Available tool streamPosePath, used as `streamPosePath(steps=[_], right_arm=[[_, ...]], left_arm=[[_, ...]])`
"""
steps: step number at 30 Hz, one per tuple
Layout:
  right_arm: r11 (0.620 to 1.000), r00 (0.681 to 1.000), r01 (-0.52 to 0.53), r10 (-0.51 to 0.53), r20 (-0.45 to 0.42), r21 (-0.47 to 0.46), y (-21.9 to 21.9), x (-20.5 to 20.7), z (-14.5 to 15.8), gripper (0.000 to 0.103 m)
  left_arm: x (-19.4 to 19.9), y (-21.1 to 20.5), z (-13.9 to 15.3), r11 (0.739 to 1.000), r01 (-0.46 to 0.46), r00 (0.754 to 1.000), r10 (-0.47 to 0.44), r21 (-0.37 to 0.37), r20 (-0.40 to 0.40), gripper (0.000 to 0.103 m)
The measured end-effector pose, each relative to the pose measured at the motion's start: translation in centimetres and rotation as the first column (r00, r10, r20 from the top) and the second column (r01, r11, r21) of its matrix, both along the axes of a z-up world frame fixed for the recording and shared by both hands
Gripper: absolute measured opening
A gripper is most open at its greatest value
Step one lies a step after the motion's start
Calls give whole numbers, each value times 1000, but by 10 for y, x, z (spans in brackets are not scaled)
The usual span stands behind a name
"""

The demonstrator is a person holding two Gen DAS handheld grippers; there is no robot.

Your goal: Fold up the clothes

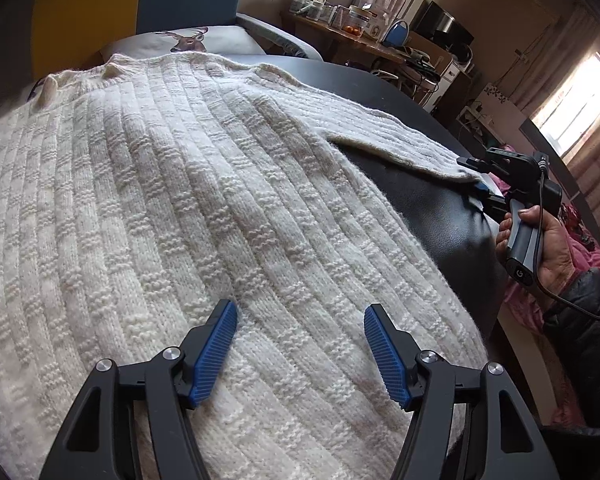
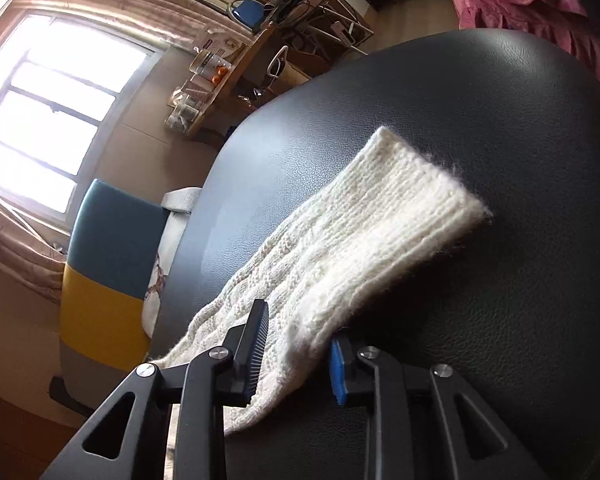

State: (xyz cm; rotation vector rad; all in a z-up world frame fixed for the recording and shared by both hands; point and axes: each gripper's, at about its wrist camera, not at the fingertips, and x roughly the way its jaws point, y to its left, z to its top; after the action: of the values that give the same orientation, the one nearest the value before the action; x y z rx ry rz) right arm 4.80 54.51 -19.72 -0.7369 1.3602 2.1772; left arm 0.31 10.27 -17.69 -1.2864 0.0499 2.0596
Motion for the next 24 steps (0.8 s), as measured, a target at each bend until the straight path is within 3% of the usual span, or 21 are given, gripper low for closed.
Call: streamPosePath(steps=[4, 10, 12, 13, 14, 17, 20, 24], right_arm=[[973, 985, -97, 63, 163, 209, -4, -16, 26, 9], [862, 963, -194, 77, 257, 468, -12, -15, 75, 9], [857, 943, -238, 91, 320, 458, -8, -21, 65, 9], [859, 932, -259, 101, 349, 441, -6, -23, 55, 9], [861, 919, -279, 111, 378, 425, -3, -26, 46, 9], [888, 919, -262, 110, 378, 378, 3, -22, 26, 9], [877, 921, -264, 106, 375, 401, 5, -19, 25, 9], [873, 917, -287, 131, 377, 395, 11, -19, 25, 9]], left_arm=[[1, -3, 0, 1000, 5, 1000, -5, 7, 4, 67], [-6, -5, 2, 1000, 15, 1000, -15, 4, 25, 67], [-16, -9, 7, 1000, 7, 998, -9, 26, 68, 59], [-22, -12, 11, 999, 3, 996, -7, 40, 90, 46], [-29, -14, 18, 998, -1, 995, -5, 60, 102, 40], [-64, -22, 45, 995, -37, 997, 29, 92, 77, 40], [-106, -17, 73, 993, -52, 998, 50, 103, 23, 40], [-163, 24, 90, 999, -3, 999, 5, 46, -52, 39]])
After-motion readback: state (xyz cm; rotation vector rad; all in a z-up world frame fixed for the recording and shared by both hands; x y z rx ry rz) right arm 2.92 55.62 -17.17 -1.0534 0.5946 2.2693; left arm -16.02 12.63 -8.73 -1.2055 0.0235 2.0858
